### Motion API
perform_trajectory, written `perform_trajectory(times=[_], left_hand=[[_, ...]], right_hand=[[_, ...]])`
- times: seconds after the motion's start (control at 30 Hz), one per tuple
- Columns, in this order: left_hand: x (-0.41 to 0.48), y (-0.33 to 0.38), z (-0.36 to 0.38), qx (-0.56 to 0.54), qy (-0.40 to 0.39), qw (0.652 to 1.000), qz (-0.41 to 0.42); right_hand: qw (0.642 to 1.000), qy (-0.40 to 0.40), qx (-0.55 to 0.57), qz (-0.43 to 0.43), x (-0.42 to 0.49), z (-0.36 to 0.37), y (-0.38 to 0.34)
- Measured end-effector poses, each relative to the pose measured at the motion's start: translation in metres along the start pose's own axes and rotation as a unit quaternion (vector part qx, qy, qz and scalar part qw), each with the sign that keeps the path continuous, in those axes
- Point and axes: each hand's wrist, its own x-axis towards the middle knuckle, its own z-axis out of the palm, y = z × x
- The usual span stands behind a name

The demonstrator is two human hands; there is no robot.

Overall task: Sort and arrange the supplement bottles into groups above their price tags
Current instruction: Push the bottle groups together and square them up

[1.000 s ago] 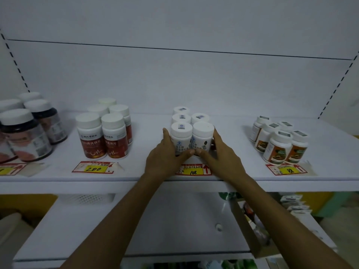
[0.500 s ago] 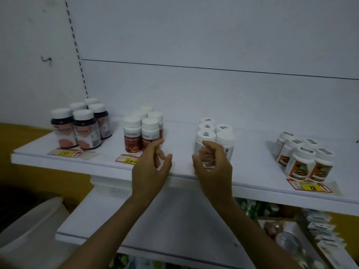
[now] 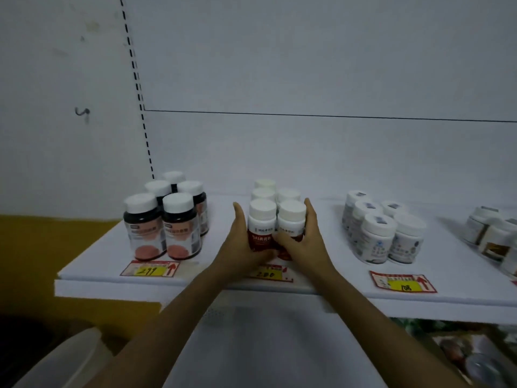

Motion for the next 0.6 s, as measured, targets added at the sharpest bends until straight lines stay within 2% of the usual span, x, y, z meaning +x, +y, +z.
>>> perform_trajectory(times=[0.13,0.6], left_hand=[[0.012,-0.013,0.001,-0.028,-0.031,0.999,0.022],[0.019,-0.027,0.002,-0.049,-0.023,0.997,0.05]], right_hand=[[1.0,-0.005,-0.011,0.001,0.004,0.0,0.001],[0.998,0.017,-0.045,0.029,0.002,0.003,0.008]])
